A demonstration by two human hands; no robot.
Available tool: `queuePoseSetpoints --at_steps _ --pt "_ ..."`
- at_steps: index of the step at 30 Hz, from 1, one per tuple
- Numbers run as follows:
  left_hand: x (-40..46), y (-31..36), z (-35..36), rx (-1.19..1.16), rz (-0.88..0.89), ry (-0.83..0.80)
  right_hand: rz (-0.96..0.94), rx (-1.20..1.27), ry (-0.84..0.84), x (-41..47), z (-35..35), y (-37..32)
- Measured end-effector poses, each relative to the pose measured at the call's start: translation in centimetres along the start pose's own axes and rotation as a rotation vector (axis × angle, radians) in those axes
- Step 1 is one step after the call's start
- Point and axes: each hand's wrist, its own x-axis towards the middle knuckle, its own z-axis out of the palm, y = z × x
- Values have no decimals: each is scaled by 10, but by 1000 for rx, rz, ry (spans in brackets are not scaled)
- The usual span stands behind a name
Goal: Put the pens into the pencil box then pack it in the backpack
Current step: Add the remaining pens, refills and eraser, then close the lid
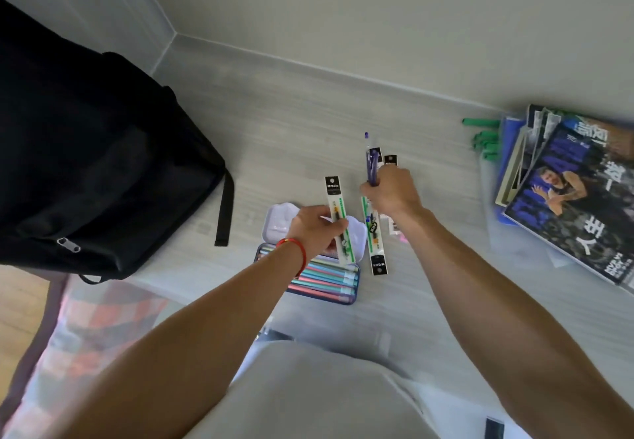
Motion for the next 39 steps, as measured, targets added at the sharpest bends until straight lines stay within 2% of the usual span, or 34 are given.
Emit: queuePoseSetpoints --at_steps 6,9,12,15,18,20,25,30,34,39 --pt "-3 18 39 -27 -55 -138 -20 355 -116 -57 -25 38" --pt "-11 23 35 -10 -14 -113 -53 455 -254 -85 -24 39" --pt "-22 18 21 -127 40 -161 -96 467 -378 -108 -12 25" --pt "-27 -1 -3 -160 25 -114 -158 417 -362 -122 5 6" --pt "-30 -19 -36 -286 -12 -130 -167 339 -242 -130 23 -9" --pt "-29 -33 -58 -182 50 -136 -145 338 -185 -135 33 -16" --pt "-24 -63 -85 468 408 -96 -55 325 -34 -145 50 -19" --pt "-27 -90 -80 885 813 -230 99 288 188 -159 52 2" --pt "-28 -101 -72 1041 894 -154 58 241 170 -177 52 16" --pt "-36 -102 -78 949 927 -111 -87 79 107 -198 64 13"
